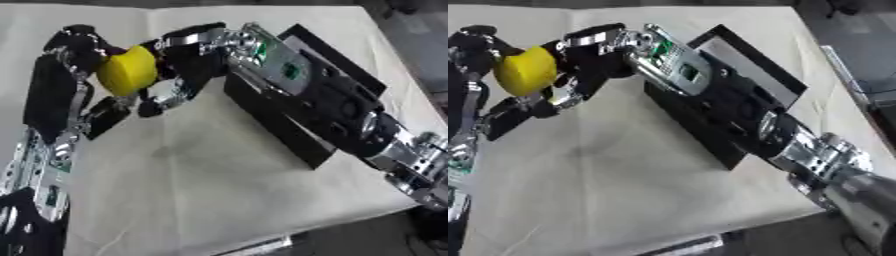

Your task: Pick up the objects with one hand, pass them to the other hand, and then place them into the box on the other side of the table.

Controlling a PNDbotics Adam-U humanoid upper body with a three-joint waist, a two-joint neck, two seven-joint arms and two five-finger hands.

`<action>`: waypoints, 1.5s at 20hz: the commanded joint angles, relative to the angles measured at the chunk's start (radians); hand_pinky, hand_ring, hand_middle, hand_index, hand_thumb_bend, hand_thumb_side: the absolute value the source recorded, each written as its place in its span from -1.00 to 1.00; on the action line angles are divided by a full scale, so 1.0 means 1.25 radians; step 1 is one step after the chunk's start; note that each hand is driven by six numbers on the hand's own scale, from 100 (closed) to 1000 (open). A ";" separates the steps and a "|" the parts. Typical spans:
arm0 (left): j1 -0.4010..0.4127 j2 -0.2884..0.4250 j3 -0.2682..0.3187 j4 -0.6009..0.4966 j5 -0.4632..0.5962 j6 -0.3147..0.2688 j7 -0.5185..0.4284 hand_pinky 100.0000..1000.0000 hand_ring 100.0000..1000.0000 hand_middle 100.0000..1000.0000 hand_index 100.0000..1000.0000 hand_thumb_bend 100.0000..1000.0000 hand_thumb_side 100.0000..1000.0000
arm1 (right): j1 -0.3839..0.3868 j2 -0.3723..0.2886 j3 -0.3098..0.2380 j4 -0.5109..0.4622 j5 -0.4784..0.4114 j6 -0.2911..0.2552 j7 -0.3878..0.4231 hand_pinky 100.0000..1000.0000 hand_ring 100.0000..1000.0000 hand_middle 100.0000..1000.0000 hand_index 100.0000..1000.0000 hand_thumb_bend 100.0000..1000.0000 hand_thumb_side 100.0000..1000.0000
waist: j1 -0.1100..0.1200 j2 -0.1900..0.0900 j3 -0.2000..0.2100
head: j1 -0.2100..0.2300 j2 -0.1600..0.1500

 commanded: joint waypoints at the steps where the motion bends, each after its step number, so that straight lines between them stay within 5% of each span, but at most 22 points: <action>1: -0.009 0.009 0.004 -0.004 0.013 -0.008 0.021 0.42 -0.08 -0.32 -0.15 -1.00 -1.00 | -0.004 -0.029 -0.016 -0.002 0.028 -0.031 0.002 1.00 1.00 0.57 1.00 -0.29 -0.58 | 0.005 -0.022 -0.002 | 0.000 0.004; 13: -0.007 -0.001 -0.001 -0.010 -0.005 -0.014 0.026 0.42 -0.08 -0.31 -0.14 -1.00 -1.00 | -0.004 -0.024 -0.016 0.001 0.016 0.002 -0.031 1.00 1.00 0.59 1.00 -0.44 -0.44 | 0.002 -0.021 0.001 | 0.000 -0.002; 24: -0.006 -0.005 -0.007 -0.012 -0.108 -0.015 0.089 0.41 -0.06 -0.29 -0.15 -1.00 -1.00 | -0.006 -0.025 -0.015 -0.016 -0.014 0.054 -0.044 1.00 1.00 0.62 1.00 -0.52 -0.34 | 0.000 -0.020 0.001 | -0.001 -0.001; 25: -0.007 -0.006 -0.006 -0.014 -0.112 -0.012 0.090 0.40 -0.05 -0.28 -0.14 -1.00 -1.00 | -0.006 -0.023 -0.013 -0.011 -0.015 0.058 -0.045 1.00 1.00 0.63 1.00 -0.64 -0.16 | -0.001 -0.019 0.001 | -0.003 0.000; 30: -0.008 -0.017 -0.005 -0.018 -0.160 0.019 0.109 0.41 -0.05 -0.28 -0.14 -1.00 -1.00 | -0.021 -0.009 -0.007 -0.006 -0.032 0.112 -0.052 1.00 1.00 0.63 1.00 -0.66 -0.14 | -0.004 -0.016 0.001 | -0.006 0.001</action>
